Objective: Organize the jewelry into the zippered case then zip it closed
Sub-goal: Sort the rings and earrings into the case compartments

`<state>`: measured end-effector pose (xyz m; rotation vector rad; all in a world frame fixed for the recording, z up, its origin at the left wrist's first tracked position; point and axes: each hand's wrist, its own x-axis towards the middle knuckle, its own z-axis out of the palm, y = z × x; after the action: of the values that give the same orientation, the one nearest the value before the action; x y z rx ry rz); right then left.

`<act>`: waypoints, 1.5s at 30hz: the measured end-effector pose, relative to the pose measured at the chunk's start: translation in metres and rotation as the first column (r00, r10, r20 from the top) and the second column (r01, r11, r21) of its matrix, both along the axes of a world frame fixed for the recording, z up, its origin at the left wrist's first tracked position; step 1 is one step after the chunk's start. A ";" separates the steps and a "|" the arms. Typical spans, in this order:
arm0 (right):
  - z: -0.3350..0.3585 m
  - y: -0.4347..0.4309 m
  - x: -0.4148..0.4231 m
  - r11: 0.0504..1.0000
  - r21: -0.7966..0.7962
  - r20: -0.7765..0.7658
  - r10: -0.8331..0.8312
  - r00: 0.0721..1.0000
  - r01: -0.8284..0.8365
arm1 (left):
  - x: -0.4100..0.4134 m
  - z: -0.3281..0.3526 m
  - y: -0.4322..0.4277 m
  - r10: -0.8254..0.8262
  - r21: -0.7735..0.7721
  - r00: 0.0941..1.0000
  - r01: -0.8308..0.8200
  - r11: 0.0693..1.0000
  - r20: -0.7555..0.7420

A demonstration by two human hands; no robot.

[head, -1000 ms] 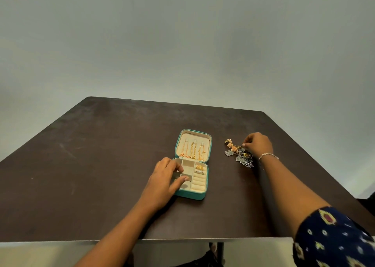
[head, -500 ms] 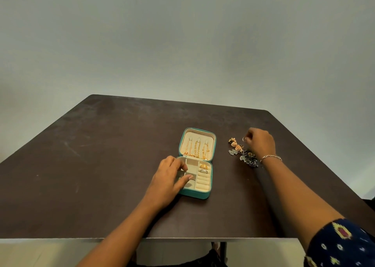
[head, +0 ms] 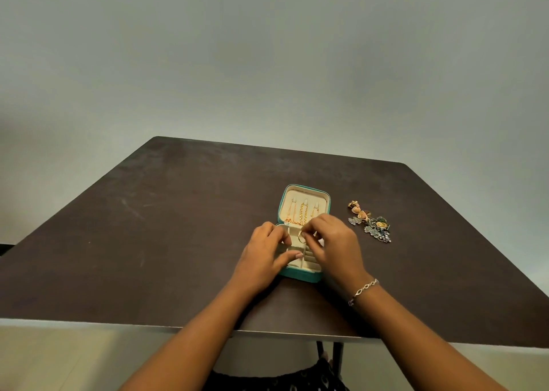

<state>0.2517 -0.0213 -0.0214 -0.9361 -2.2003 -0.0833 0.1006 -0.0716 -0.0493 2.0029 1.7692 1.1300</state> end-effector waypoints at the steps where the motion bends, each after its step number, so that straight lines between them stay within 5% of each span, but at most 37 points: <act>1: -0.002 -0.003 -0.002 1.000 -0.004 0.003 0.005 1.000 -0.005 | 0.000 0.000 0.000 0.003 0.008 1.000 -0.003 1.000 0.000; 8: -0.003 -0.014 -0.002 0.997 -0.071 -0.013 0.014 1.000 -0.015 | 0.001 0.001 0.000 0.019 0.050 0.999 -0.018 0.999 -0.027; 16: 0.001 -0.014 -0.001 0.903 -0.402 -0.244 0.053 0.968 -0.150 | 0.000 0.000 0.002 0.023 0.040 1.000 -0.023 0.999 -0.008; 22: 0.012 -0.011 0.001 0.870 -0.468 -0.262 0.030 0.965 -0.154 | 0.000 0.002 0.001 0.024 0.021 1.000 -0.023 0.999 -0.012; 31: 0.030 -0.002 0.024 0.922 -0.382 0.204 0.010 0.979 0.070 | 0.001 0.004 0.000 0.029 -0.009 0.999 -0.029 1.000 -0.031; 45: 0.027 -0.007 0.017 0.959 -0.252 0.437 -0.009 0.899 0.132 | 0.001 0.004 0.000 0.032 -0.016 0.998 -0.033 0.999 -0.048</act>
<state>0.2684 -0.0287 0.0052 -1.2519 -2.6357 -0.0180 0.1018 -0.0716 -0.0458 2.0140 1.8347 1.0820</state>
